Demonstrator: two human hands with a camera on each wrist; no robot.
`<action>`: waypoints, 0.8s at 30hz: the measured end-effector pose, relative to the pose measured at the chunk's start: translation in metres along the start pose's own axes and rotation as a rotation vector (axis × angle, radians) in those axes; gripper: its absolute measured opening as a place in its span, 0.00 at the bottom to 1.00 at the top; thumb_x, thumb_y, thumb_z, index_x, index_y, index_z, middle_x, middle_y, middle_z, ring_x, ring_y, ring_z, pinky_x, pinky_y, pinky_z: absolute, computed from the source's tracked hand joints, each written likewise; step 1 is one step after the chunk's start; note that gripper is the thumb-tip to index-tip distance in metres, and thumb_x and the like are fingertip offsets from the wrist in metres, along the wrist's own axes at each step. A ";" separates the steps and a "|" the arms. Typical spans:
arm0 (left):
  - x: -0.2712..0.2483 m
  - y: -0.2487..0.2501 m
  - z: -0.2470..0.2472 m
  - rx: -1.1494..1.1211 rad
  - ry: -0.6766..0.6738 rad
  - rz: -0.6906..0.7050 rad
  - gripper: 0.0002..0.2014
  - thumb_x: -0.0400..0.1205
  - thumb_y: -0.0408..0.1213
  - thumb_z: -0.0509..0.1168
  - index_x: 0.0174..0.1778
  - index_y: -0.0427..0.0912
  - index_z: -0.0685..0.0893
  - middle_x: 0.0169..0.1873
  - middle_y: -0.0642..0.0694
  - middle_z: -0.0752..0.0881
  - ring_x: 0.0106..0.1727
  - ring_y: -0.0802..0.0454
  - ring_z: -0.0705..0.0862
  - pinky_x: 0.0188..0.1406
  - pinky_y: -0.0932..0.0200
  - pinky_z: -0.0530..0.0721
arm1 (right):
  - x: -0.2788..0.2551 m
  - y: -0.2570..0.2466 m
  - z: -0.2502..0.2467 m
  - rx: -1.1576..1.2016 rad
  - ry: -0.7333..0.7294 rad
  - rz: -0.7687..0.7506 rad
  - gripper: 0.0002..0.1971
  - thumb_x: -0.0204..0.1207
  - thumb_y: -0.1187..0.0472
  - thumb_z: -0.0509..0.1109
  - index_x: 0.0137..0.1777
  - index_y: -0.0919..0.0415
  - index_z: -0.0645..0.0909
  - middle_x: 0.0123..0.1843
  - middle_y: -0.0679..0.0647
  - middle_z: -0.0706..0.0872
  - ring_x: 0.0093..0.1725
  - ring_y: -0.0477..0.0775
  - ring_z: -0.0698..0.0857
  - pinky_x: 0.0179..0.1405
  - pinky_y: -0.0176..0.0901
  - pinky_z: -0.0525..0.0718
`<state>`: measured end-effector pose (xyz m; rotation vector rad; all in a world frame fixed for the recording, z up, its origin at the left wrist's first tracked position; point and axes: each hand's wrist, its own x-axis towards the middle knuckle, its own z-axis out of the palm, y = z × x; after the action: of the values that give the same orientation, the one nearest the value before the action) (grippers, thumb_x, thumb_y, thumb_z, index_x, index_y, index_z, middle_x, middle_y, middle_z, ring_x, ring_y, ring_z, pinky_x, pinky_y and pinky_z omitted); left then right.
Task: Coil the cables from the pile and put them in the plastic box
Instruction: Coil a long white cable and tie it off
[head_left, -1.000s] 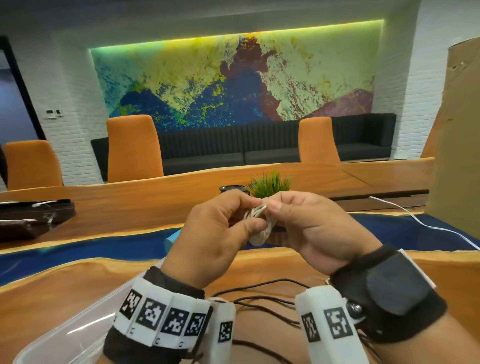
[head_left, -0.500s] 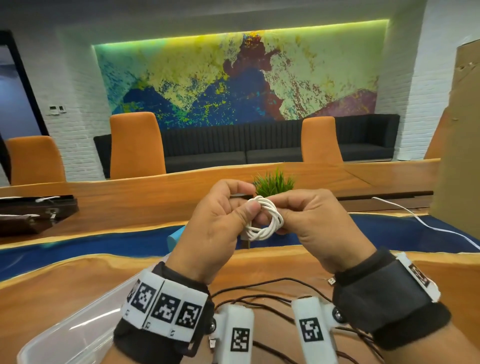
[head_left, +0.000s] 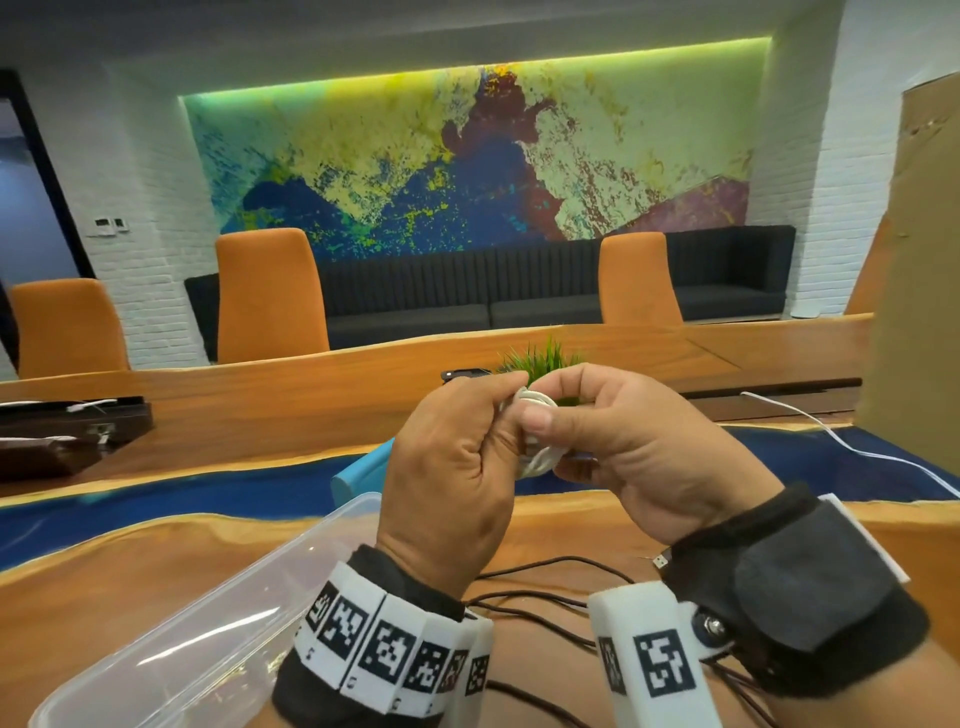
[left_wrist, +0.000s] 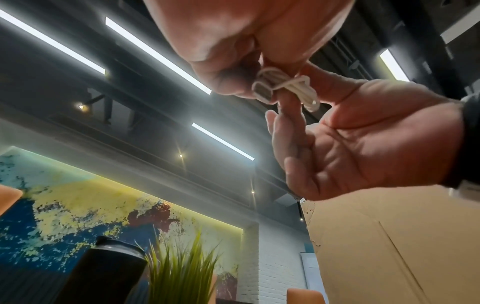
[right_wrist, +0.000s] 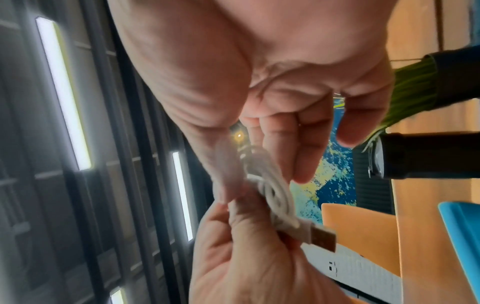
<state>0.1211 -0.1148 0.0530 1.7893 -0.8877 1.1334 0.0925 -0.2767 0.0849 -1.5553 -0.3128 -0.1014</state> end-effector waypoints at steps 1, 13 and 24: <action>-0.001 0.000 0.000 -0.015 -0.025 -0.013 0.10 0.86 0.40 0.64 0.59 0.42 0.86 0.48 0.50 0.89 0.49 0.54 0.87 0.45 0.51 0.88 | 0.001 0.000 0.001 0.000 0.014 -0.014 0.24 0.61 0.54 0.81 0.57 0.63 0.84 0.51 0.65 0.91 0.54 0.70 0.88 0.61 0.69 0.82; 0.004 0.009 0.003 -0.518 -0.318 -0.471 0.14 0.84 0.31 0.67 0.66 0.43 0.83 0.53 0.46 0.92 0.55 0.49 0.90 0.53 0.49 0.90 | 0.003 0.005 -0.008 0.123 0.080 -0.064 0.08 0.72 0.69 0.65 0.43 0.68 0.85 0.39 0.63 0.85 0.40 0.65 0.80 0.37 0.54 0.81; 0.010 0.014 -0.002 -0.896 -0.118 -0.856 0.13 0.74 0.36 0.70 0.52 0.36 0.88 0.42 0.39 0.92 0.39 0.47 0.89 0.33 0.59 0.86 | 0.002 0.007 -0.015 0.221 -0.149 -0.092 0.19 0.72 0.61 0.71 0.60 0.72 0.84 0.53 0.65 0.89 0.48 0.60 0.88 0.48 0.51 0.89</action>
<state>0.1116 -0.1199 0.0664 1.2298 -0.4583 0.0305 0.0979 -0.2909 0.0790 -1.3320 -0.4973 -0.0217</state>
